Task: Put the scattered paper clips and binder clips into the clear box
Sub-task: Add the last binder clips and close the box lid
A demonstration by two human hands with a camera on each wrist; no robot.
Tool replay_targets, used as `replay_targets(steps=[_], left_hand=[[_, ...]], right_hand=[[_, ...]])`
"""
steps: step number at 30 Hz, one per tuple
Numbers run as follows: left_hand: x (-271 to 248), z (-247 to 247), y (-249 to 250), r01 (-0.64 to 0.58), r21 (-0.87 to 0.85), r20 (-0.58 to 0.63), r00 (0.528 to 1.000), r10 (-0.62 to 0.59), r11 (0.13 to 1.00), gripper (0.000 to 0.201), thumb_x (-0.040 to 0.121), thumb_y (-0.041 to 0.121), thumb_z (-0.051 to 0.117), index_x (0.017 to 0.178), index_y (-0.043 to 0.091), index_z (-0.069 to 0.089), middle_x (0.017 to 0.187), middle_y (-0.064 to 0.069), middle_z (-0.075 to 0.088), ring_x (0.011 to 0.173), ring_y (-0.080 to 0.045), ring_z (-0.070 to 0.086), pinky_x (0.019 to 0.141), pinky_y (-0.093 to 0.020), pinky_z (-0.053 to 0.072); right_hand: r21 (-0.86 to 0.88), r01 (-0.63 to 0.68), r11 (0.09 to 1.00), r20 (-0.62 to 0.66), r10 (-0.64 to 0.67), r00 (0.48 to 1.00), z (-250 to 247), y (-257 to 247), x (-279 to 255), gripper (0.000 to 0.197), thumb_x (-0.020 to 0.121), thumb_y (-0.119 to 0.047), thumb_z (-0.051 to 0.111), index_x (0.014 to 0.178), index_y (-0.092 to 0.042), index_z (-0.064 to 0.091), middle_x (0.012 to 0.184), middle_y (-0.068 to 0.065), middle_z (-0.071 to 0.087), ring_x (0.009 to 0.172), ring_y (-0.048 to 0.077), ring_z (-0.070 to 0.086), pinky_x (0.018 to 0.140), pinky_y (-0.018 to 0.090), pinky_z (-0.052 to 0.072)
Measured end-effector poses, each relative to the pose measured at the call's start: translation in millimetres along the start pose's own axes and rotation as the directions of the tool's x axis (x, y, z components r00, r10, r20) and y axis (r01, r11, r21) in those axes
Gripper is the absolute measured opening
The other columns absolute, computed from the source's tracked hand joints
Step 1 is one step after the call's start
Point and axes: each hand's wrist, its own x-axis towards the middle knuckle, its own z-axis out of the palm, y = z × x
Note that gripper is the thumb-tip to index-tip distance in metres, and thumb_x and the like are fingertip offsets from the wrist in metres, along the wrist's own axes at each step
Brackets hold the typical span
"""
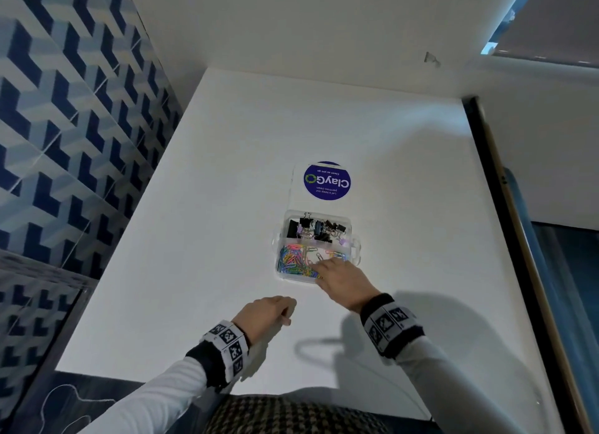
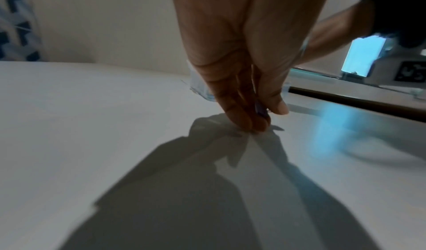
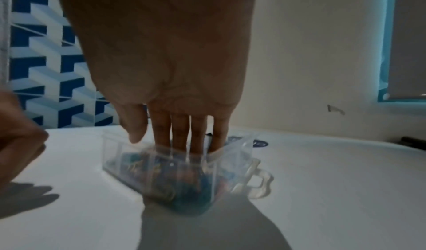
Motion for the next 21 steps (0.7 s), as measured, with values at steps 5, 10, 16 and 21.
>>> replay_targets(steps=[5,10,16,21], left_hand=[[-8.5,-34.9,-7.0,-0.024,0.017,-0.250,0.968,0.027,1.000,0.016,0.084,0.012,0.041,0.070,0.011,0.050,0.077,-0.018,0.058,0.078,0.002,0.060,0.065,-0.005,0.040],[30.0,-81.8,-8.2,-0.072,-0.225,-0.412,0.911,-0.028,0.972,0.010,0.084,0.002,0.057,0.089,0.008,0.063,0.082,-0.001,0.059,0.072,0.004,0.052,0.068,-0.001,0.037],[110.9,-109.2,-4.4,0.040,-0.082,-0.351,0.934,-0.066,0.996,0.017,0.087,0.001,0.051,0.099,0.004,0.063,0.101,-0.020,0.058,0.093,-0.032,0.058,0.084,-0.035,0.045],[122.9,-96.0,-11.1,0.034,0.093,-0.267,0.964,-0.008,0.995,0.029,0.088,0.001,0.048,0.114,0.011,0.059,0.113,-0.011,0.062,0.109,-0.030,0.049,0.085,-0.043,0.049]], right_hand=[[0.164,0.005,0.986,-0.153,0.021,0.988,-8.1,1.5,7.2,0.030,0.093,-0.006,0.040,0.120,-0.009,0.052,0.122,0.011,0.058,0.114,0.029,0.053,0.088,0.041,0.048],[0.304,0.061,0.951,-0.040,-0.052,0.998,-5.2,-25.6,35.6,0.040,0.097,-0.022,0.039,0.135,-0.010,0.041,0.146,0.011,0.036,0.134,0.025,0.034,0.104,0.047,0.035],[0.566,-0.032,0.824,-0.209,0.181,0.961,-3.5,7.3,10.0,0.034,0.088,0.000,0.042,0.113,-0.010,0.062,0.117,0.013,0.064,0.110,0.025,0.057,0.099,0.041,0.043],[0.579,0.026,0.815,-0.441,0.286,0.850,-1.8,46.0,-24.0,0.030,0.081,-0.004,0.040,0.090,-0.006,0.069,0.091,0.012,0.071,0.086,0.021,0.063,0.080,0.025,0.047]])
